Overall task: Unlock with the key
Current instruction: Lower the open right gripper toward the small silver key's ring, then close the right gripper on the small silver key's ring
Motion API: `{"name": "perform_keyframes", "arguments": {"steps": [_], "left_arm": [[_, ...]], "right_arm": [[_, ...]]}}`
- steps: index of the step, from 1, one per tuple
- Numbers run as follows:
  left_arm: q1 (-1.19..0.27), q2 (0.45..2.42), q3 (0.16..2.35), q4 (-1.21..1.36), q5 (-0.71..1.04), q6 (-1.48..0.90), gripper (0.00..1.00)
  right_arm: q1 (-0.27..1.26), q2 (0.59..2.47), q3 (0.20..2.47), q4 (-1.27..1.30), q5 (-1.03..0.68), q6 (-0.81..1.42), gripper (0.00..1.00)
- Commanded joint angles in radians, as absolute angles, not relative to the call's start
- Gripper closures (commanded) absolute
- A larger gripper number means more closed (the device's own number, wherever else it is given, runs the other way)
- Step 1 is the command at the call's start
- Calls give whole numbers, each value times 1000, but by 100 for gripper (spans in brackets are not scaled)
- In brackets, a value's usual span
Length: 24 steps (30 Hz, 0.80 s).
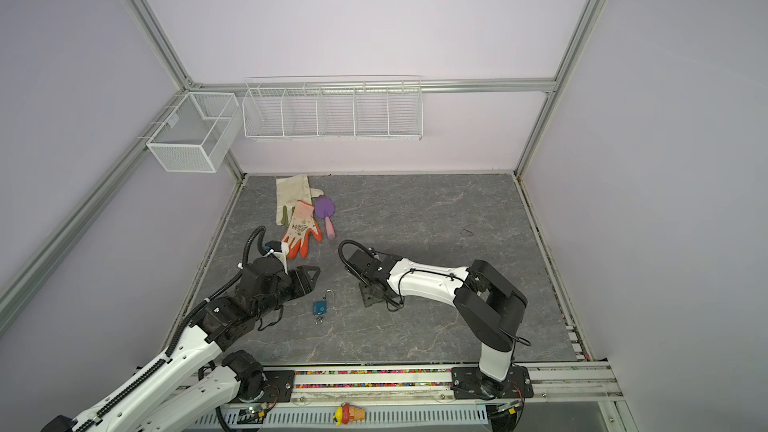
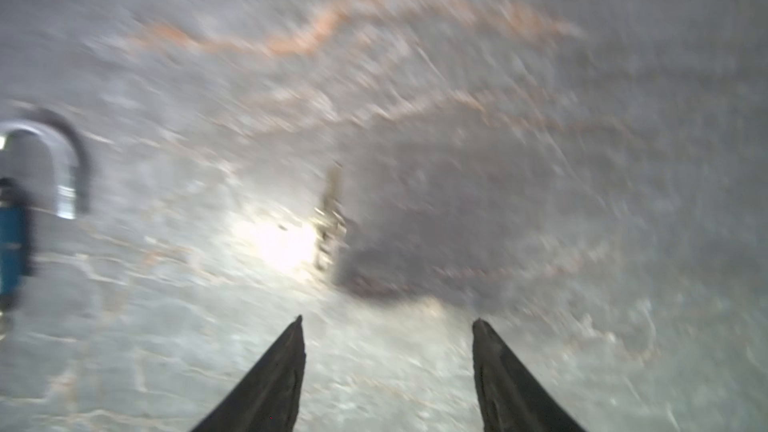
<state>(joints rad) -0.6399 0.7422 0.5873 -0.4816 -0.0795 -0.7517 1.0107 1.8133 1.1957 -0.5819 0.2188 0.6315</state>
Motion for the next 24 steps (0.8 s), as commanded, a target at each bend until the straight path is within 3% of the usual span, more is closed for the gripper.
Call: {"name": "perform_keyframes", "arguments": {"steps": [1, 4, 7, 24], "left_arm": [[-643, 729, 612, -506, -109, -754, 44], [-643, 720, 606, -507, -112, -755, 43], [-643, 715, 595, -498, -117, -761, 43], [-643, 749, 597, -452, -98, -752, 42]], "right_arm": [[1015, 1880, 1232, -578, 184, 616, 39], [1015, 1900, 1249, -565, 175, 636, 42], [1015, 1930, 1271, -574, 184, 645, 55], [1016, 1962, 1282, -595, 195, 647, 78]]}}
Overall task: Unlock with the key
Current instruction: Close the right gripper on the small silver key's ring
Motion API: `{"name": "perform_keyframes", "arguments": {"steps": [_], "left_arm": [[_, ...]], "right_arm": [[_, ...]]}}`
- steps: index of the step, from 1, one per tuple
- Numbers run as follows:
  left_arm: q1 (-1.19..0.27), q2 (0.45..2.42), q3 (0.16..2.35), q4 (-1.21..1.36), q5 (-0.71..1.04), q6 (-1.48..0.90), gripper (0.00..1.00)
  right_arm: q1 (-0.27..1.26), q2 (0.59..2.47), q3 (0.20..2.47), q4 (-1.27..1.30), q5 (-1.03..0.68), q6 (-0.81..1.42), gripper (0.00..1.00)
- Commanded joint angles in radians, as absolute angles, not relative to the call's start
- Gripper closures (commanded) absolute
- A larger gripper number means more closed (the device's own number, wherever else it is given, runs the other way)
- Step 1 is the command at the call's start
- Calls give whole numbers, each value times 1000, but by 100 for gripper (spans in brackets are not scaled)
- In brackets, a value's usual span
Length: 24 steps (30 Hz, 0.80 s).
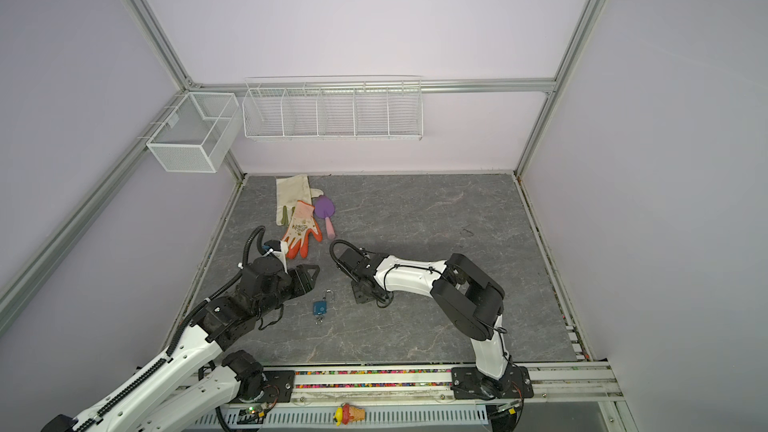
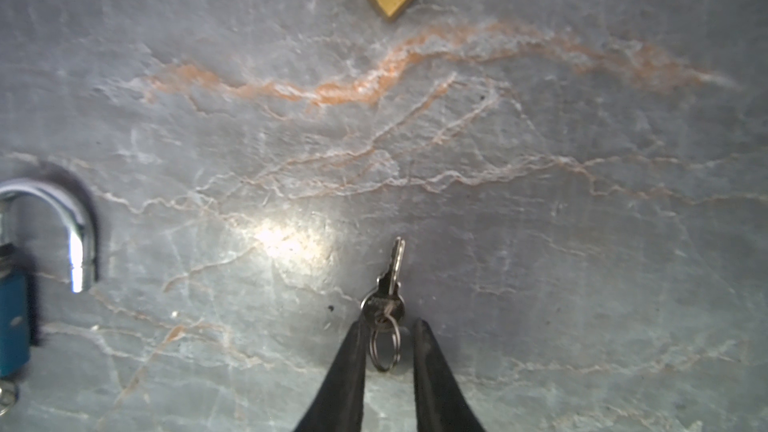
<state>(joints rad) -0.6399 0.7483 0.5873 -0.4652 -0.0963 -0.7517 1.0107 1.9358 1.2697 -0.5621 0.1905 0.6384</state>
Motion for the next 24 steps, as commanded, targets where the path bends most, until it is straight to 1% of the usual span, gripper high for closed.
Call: {"name": "perform_keyframes", "arguments": {"steps": [1, 2, 5, 11, 13, 19, 24], "left_arm": [[-644, 749, 597, -452, -97, -753, 42], [-643, 749, 596, -454, -97, -756, 42], [-643, 749, 590, -444, -90, -768, 42], [-643, 743, 571, -418, -87, -793, 42], [-643, 745, 566, -405, -84, -798, 42], [-643, 748, 561, -386, -79, -847, 42], [-643, 703, 517, -302, -43, -940, 42]], "right_arm": [[1016, 1960, 1276, -590, 199, 650, 78], [1016, 1960, 1273, -583, 199, 652, 78], [1017, 1977, 1291, -586, 198, 645, 85], [1018, 1977, 1299, -589, 222, 630, 89], [1018, 1964, 1290, -588, 236, 616, 92], [1017, 1910, 1259, -568, 310, 560, 94], [1018, 1836, 1200, -486, 319, 474, 94]]}}
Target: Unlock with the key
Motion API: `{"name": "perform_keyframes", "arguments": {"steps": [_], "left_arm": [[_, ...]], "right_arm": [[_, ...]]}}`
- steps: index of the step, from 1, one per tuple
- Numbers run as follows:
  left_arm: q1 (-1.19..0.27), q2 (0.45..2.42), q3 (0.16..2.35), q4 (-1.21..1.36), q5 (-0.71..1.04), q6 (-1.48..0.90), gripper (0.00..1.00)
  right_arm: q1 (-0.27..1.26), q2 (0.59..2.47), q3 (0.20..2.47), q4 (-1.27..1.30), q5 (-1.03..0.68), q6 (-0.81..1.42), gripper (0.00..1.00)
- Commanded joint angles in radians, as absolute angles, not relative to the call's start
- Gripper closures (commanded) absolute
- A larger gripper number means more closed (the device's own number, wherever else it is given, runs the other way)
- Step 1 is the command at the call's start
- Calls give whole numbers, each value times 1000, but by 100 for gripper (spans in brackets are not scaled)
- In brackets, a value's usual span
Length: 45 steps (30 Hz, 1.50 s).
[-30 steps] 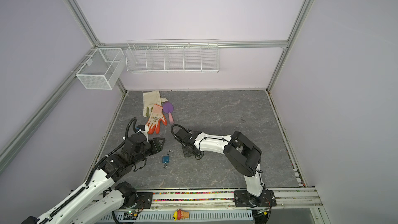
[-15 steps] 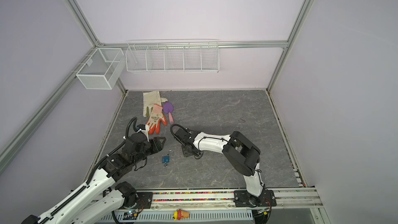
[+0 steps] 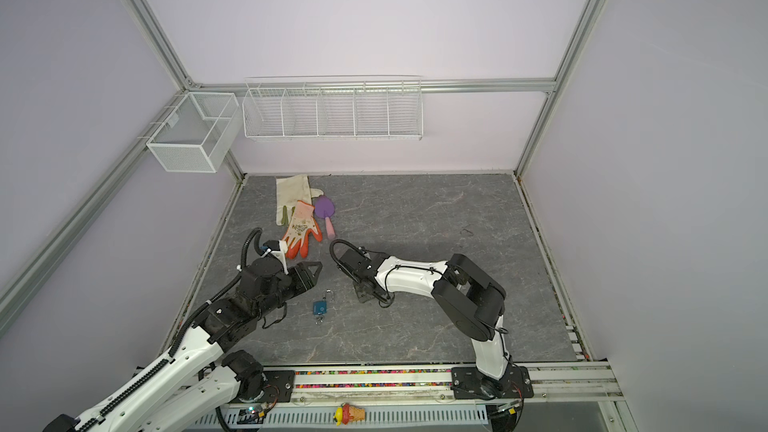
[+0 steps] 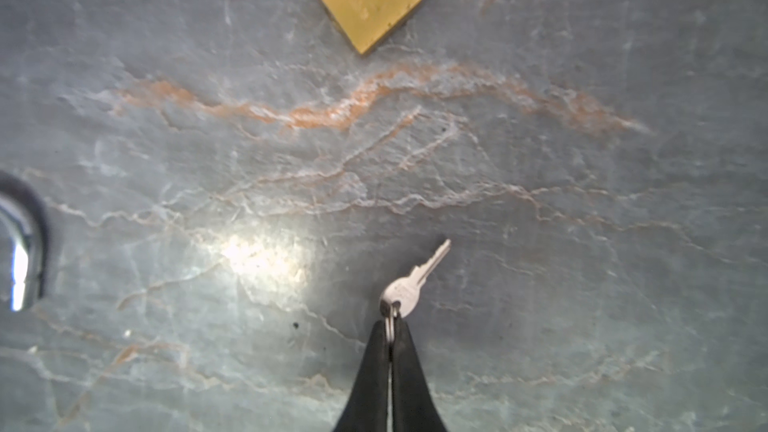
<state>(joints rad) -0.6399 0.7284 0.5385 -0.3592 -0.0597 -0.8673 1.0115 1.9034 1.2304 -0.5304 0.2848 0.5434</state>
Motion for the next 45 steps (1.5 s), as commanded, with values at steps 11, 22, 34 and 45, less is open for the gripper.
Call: {"name": "perform_keyframes", "arguments": {"steps": [11, 22, 34, 45], "left_arm": [[-644, 749, 529, -169, 86, -1128, 42], [-730, 889, 602, -12, 163, -1183, 42], [-777, 968, 683, -29, 180, -1132, 47], [-779, 1035, 736, -108, 219, -1117, 64]], "right_arm": [[1017, 1517, 1086, -456, 223, 153, 94], [1025, 1276, 1038, -409, 78, 18, 93], [1077, 1277, 1072, -430, 74, -92, 93], [1084, 1315, 1109, -435, 109, -145, 93]]}}
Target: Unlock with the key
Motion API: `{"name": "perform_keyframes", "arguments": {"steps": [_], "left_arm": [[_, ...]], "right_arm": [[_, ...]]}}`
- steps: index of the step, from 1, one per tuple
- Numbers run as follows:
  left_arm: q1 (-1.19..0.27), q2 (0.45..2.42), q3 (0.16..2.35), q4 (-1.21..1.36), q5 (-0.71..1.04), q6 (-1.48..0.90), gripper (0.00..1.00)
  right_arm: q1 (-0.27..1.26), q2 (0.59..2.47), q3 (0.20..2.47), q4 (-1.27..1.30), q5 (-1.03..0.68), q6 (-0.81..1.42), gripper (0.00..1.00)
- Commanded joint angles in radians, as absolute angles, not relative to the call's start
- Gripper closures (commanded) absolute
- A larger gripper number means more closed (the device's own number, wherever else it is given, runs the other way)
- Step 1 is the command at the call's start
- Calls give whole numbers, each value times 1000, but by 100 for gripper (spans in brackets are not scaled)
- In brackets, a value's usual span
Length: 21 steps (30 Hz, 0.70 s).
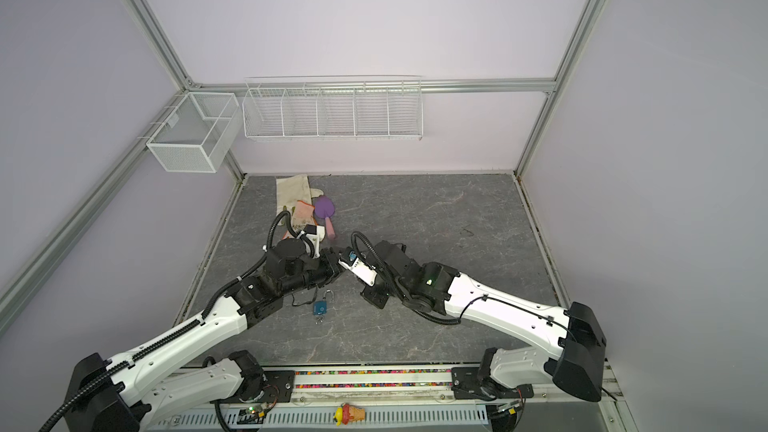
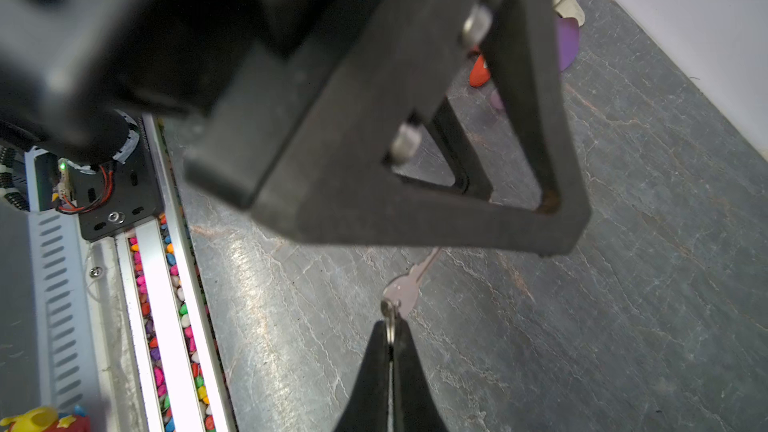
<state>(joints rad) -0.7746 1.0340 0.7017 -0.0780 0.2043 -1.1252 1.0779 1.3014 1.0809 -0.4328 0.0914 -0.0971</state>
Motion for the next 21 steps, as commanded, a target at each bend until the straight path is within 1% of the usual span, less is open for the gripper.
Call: {"name": "perform_keyframes", "arguments": {"steps": [1, 2, 7, 15, 21], "left_arm": [[-779, 1035, 735, -112, 218, -1115, 67], [-779, 1035, 735, -111, 222, -1115, 69], [-784, 1034, 735, -111, 239, -1108, 71], [-784, 1023, 733, -158, 213, -1092, 82], [-784, 1030, 732, -157, 210, -1092, 87]], "right_arm": [[1083, 1324, 1117, -439, 119, -148, 94], [1084, 1332, 1125, -442, 127, -150, 94], [1084, 1361, 1144, -437, 127, -166, 93], [1083, 1373, 1158, -446, 126, -173, 93], [1084, 1372, 1159, -460, 120, -185, 93]]}}
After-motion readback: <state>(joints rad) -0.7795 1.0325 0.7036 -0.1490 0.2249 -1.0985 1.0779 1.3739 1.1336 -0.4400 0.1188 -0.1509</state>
